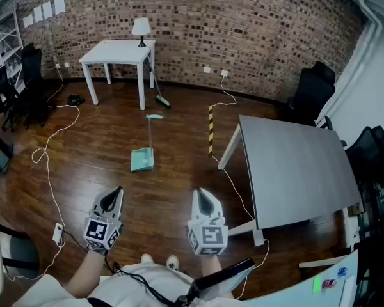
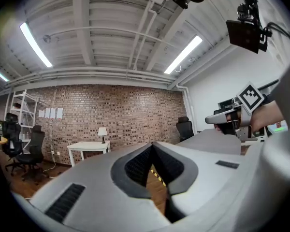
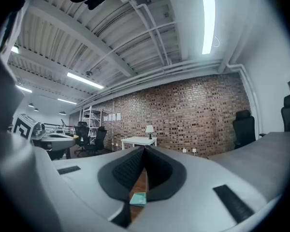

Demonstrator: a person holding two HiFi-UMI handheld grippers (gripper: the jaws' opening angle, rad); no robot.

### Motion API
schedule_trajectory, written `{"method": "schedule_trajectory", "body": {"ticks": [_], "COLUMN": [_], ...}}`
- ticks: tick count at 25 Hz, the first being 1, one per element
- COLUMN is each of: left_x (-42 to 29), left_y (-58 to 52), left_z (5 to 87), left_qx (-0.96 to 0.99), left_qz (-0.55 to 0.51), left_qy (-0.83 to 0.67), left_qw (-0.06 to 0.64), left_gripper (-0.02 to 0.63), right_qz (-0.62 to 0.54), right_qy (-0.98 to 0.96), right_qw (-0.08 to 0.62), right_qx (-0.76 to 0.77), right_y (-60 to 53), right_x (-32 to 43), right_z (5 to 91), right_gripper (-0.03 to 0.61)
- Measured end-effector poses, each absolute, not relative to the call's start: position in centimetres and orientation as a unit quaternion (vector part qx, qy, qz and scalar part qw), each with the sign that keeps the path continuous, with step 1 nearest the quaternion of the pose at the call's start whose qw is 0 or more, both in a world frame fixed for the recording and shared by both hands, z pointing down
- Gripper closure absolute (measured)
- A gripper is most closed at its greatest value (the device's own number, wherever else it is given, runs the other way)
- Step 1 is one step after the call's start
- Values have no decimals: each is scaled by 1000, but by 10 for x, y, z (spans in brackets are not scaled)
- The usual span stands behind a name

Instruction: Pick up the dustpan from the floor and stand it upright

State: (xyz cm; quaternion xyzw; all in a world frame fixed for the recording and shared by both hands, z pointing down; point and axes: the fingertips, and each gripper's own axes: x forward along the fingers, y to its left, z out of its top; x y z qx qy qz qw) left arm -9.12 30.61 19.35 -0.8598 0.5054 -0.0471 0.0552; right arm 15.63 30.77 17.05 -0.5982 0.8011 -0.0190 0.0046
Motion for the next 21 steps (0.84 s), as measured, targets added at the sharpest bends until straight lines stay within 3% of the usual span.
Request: {"method": "schedule_trajectory", "body": {"ticks": [21], "left_x": [-84], "left_y": [296], "left_z": [194], "left_qx": [-879], "left_qz": [-59], "left_qy": [466], "left_qw": [78], "left_gripper": [615], "right_qz": [0], "right_qy": [800], "right_qw": [-3], "right_qx": [-599], "right_y": [298], "right_x": [138], "right_z": [164], "right_gripper": [598]}}
